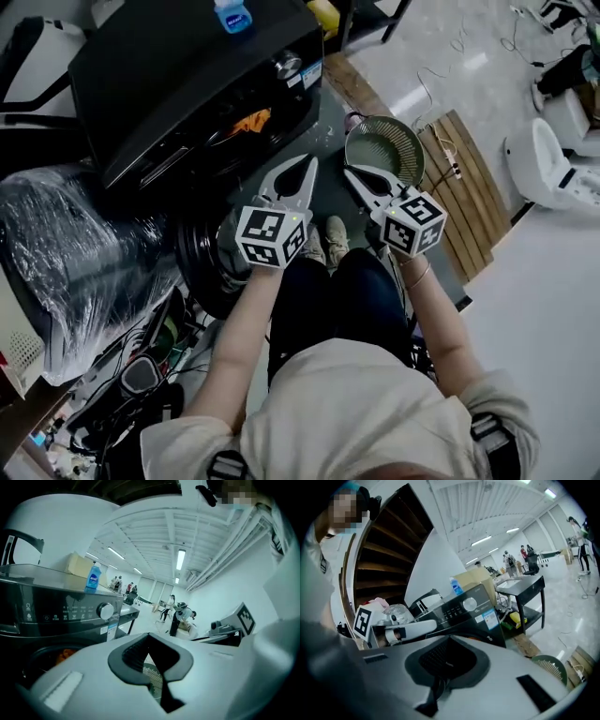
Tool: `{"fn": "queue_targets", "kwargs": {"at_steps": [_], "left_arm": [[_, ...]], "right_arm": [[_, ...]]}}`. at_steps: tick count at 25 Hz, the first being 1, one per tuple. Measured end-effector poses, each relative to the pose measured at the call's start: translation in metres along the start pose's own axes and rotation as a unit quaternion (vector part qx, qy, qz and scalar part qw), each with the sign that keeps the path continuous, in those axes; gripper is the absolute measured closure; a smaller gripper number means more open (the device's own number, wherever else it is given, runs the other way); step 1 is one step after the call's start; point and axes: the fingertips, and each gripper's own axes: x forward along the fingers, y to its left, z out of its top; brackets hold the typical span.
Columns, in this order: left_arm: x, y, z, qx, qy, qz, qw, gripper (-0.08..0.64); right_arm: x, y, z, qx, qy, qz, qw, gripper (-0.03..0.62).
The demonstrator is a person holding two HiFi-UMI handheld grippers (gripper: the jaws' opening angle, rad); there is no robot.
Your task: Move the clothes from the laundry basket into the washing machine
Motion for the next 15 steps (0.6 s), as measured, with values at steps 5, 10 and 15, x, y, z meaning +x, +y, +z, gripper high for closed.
{"fn": "queue_targets", "kwargs": {"at_steps": [5, 10, 15], "left_arm": [[-0.021, -0.017, 0.017, -0.012, -0.004, -0.006, 0.9999, 0.551], [-0.039, -0.031, 0.029, -0.011, 0.003, -0.013, 0.9999, 0.551], [-0.053, -0.052, 0.033, -0.012, 0.014, -0.028, 0.9994, 0.551]], "right_arm": [[-0.019, 0.032, 0.017, -0.04, 0.023, -0.001, 0.999, 0.584], [-0.033, 0.065, 0.049, -0.086, -0.008, -0.004, 0.996, 0.584], [-0.047, 0.088, 0.067, -0.116, -0.036, -0.012, 0.993, 0.584]]}}
